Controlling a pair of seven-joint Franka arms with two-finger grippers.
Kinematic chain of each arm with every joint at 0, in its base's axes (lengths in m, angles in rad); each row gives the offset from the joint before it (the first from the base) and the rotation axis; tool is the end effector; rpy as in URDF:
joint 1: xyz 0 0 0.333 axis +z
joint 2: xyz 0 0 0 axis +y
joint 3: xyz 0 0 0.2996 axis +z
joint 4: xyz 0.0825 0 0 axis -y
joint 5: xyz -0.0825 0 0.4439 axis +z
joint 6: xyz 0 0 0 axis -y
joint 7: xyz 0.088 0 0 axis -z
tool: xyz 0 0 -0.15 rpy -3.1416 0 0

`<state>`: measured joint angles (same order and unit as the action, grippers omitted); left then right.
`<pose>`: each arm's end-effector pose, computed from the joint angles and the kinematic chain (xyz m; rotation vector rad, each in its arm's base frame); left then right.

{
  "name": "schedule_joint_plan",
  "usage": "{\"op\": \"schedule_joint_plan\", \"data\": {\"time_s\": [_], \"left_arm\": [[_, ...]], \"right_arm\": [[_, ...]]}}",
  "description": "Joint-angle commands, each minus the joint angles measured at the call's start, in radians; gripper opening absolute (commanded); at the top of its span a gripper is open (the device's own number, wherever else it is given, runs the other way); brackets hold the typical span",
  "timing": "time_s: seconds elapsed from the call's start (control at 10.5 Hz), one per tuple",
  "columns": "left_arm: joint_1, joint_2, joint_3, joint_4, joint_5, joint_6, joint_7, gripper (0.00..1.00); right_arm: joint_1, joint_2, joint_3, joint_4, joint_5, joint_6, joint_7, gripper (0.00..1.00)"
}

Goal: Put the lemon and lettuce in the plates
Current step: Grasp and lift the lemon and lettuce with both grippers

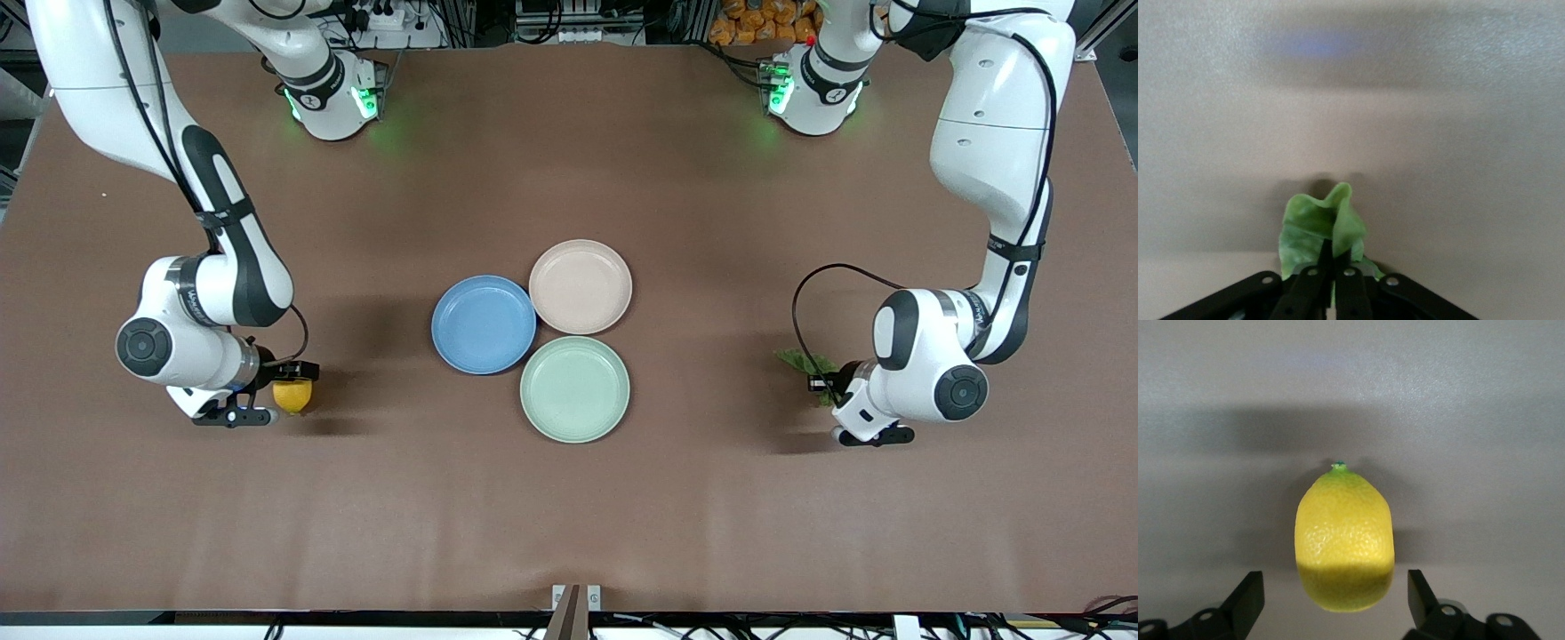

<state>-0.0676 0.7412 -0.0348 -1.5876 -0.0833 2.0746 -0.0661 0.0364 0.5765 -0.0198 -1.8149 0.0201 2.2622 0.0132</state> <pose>0.6857 -0.0774 0.0864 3.0453 0.0295 -0.3995 0.6633 0.0119 0.1107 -3.1333 0.0124 0.2025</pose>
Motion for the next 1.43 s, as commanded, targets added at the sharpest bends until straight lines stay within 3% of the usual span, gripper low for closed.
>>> {"op": "schedule_joint_plan", "data": {"time_s": [0.0,0.19,0.29,0.48,0.67,0.76,0.95,1.33], "left_arm": [[-0.009,-0.026,0.000,0.008,-0.035,-0.014,0.036,0.00],[-0.015,-0.081,-0.007,0.023,-0.038,-0.084,0.026,0.00],[-0.015,-0.104,-0.032,0.055,-0.050,-0.152,-0.001,0.00],[-0.015,-0.172,-0.109,0.087,-0.053,-0.281,-0.175,0.00],[0.000,-0.229,-0.212,0.087,-0.110,-0.377,-0.297,0.00],[-0.011,-0.255,-0.247,0.084,-0.128,-0.392,-0.378,0.00],[-0.018,-0.243,-0.393,0.083,-0.154,-0.403,-0.495,0.00],[-0.115,-0.198,-0.409,0.078,-0.242,-0.331,-0.608,0.00]], "right_arm": [[-0.006,0.032,0.001,0.011,0.004,0.040,-0.002,0.86],[-0.004,0.037,0.001,0.008,0.003,0.065,0.002,0.67],[-0.004,0.043,0.001,0.000,0.003,0.088,0.002,0.63],[-0.001,0.054,0.000,0.000,0.001,0.102,0.007,0.23],[0.005,0.051,0.001,-0.001,0.001,0.099,0.036,0.00],[0.025,0.046,0.001,-0.001,0.003,0.096,0.106,0.00],[0.100,0.037,0.003,0.006,0.003,0.091,0.248,0.00],[0.270,0.005,0.008,0.081,0.008,-0.055,0.509,0.00]]}}
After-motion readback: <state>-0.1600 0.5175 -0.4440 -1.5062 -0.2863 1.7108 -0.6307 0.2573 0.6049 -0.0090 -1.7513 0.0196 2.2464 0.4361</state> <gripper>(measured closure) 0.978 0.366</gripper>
